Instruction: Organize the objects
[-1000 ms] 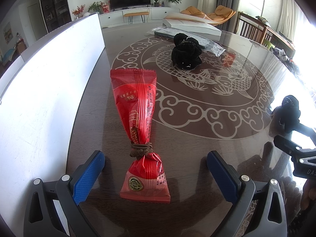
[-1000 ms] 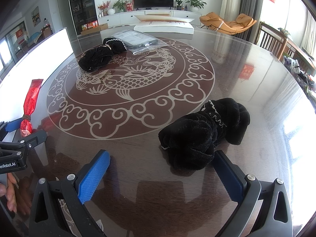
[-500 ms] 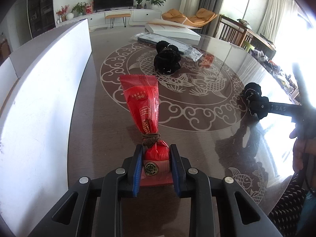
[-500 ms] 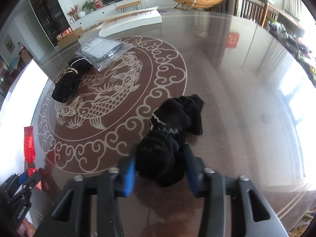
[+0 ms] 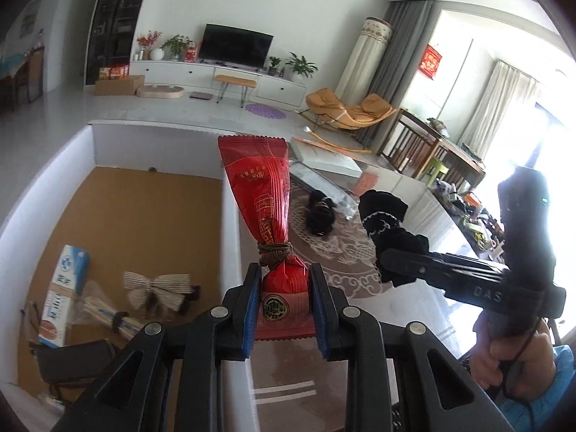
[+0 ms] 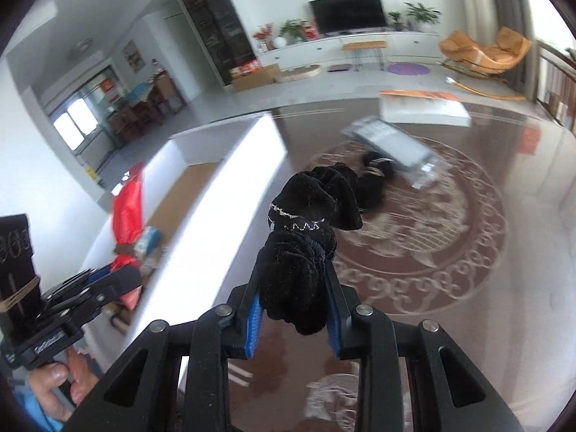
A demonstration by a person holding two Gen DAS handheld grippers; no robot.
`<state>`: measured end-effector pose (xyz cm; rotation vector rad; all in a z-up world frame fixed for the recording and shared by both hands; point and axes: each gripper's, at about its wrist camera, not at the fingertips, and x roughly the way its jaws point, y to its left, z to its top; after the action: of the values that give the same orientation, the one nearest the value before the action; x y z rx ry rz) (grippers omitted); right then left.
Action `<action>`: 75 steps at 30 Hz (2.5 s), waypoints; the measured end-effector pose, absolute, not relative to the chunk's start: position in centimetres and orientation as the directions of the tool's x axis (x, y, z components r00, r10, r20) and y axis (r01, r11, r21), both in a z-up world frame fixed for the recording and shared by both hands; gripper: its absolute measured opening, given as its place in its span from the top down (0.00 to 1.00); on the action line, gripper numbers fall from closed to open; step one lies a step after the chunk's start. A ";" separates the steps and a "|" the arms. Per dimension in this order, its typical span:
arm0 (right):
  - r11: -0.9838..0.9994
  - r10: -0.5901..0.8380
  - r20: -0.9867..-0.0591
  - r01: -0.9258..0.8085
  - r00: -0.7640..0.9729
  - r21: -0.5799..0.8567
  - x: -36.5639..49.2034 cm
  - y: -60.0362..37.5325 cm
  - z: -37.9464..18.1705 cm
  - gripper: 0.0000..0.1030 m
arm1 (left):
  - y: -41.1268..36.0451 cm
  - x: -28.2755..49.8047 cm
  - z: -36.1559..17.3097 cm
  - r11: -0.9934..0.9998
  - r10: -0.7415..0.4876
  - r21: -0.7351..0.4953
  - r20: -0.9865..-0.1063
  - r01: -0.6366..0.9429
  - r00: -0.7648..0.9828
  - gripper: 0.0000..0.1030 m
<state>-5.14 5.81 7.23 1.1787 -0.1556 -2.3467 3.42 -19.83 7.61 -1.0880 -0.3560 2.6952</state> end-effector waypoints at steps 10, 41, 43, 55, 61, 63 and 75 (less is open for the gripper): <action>-0.665 -0.624 -0.742 0.666 -0.245 0.339 -0.4 -12.0 5.6 0.25 | -31.6 3.4 2.4 -0.948 -0.093 -0.079 -0.857 0.307 -0.506 0.16; -0.999 0.033 -0.812 -0.013 -0.582 -0.032 -6.5 18.8 -6.7 0.00 | -0.8 -17.4 -0.1 -0.976 0.191 -0.111 -0.850 -0.188 -0.490 0.11; -1.000 0.021 -0.815 -0.019 -0.579 -0.012 -6.4 19.0 -6.9 0.00 | 0.2 -21.0 -2.3 -0.977 0.178 -0.103 -0.871 -0.185 -0.458 0.11; -1.000 0.027 -0.816 -0.025 -0.577 -0.015 -6.3 18.8 -6.9 0.00 | -2.6 -26.4 -6.6 -1.000 0.020 -0.007 -0.853 -0.026 -0.522 0.68; -1.000 0.027 -0.817 -0.026 -0.576 -0.014 -6.4 18.8 -7.0 0.00 | -5.8 -19.8 -6.7 -0.998 -0.045 0.007 -0.830 0.070 -0.555 0.68; -1.000 0.027 -0.817 -0.026 -0.576 -0.014 -6.4 18.8 -6.9 0.00 | -6.3 -17.2 -6.8 -0.996 -0.055 0.007 -0.827 0.087 -0.560 0.66; -1.000 0.025 -0.817 -0.025 -0.577 -0.013 -6.4 18.8 -7.0 0.00 | -6.3 -13.7 -7.6 -0.998 -0.058 0.038 -0.821 0.046 -0.568 0.11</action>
<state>-6.41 18.79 -6.97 1.4578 -0.0004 -2.8144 -13.66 -6.31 -7.62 -1.4845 0.0200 2.8351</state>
